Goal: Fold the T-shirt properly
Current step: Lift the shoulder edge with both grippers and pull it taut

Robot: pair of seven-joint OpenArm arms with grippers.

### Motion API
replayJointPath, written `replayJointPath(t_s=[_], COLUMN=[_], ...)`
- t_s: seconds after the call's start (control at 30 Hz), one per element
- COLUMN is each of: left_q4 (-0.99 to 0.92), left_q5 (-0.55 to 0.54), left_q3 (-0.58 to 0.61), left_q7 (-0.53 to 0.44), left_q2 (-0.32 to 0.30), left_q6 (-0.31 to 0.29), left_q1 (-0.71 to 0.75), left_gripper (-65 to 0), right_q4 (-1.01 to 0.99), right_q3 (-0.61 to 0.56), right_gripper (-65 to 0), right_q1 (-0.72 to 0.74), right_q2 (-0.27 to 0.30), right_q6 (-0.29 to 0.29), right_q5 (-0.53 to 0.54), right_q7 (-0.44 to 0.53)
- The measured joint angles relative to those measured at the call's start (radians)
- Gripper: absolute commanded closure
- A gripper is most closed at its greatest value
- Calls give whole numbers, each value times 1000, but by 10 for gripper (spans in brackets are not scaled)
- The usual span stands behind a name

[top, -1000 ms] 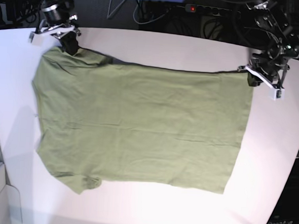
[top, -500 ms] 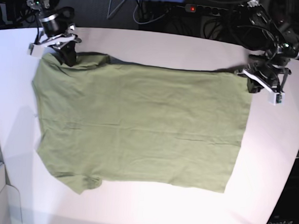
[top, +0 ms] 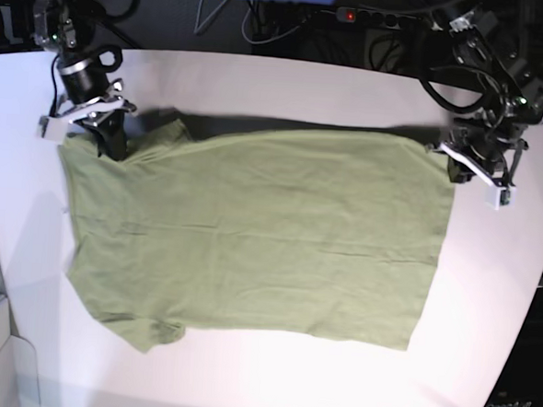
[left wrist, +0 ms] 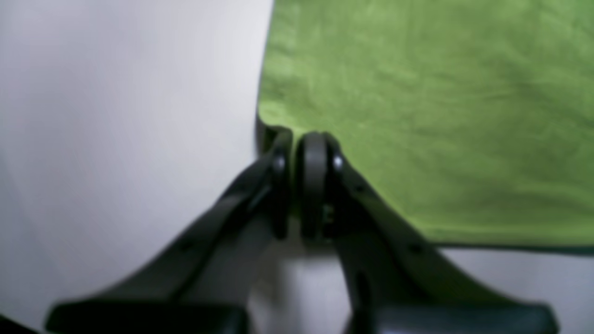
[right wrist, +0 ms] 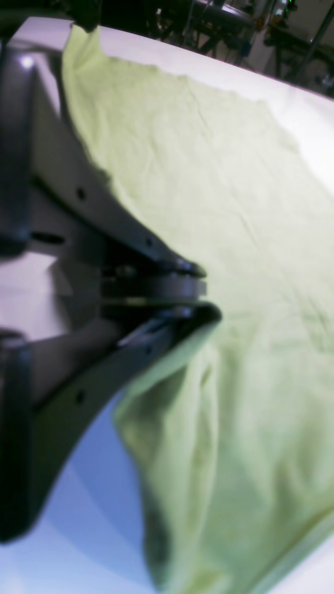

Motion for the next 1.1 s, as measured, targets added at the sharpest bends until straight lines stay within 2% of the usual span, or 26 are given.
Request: replayJointPath(t_s=[0.17,0.37,0.6,0.67,0.73,0.83,0.9,1.0,1.1], left_q4=[0,0,-1,-23,-55,-76,-91,-101,-69], left_q5=[0,6,6,2,3,1,-16,-1,-93], left_q3=[0,1,4,5,6,11,11,-5,-26], left_q7=[15,67,68,64,65,79,130,172,178], left_q2=[-3,-3,-5,-7,-7,-21,-52,-87,-103], left_q6=[0,0,0,0,0,-1,-5,5,1], left_q1=[-63,-133,-217,-237,-239,-196,-146,-69,-2], left_gripper=[-42,-42,-42,-42,-42,-49,-49,-91,-187], right_q4=[0,0,-2,-2,-2,-2,-2,-2,-2], right_q3=[6,6,6,6,6,6,6,6,1], right_gripper=[-9,-9,-9,-9,-9,-9,-9,-9,-9], right_q1=[67,127,209,229,245,248,245,242,242], right_q2=[11,11,11,11,11,8,5,-9,-17], right_q6=[0,0,-2,-22,-69,-75,-74,-75,-74], right_q5=[0,0,-1,0,-1,0,0,-3,-3], right_q7=[-69,-103,-167,-184,-201,-208,-211,-207,-211])
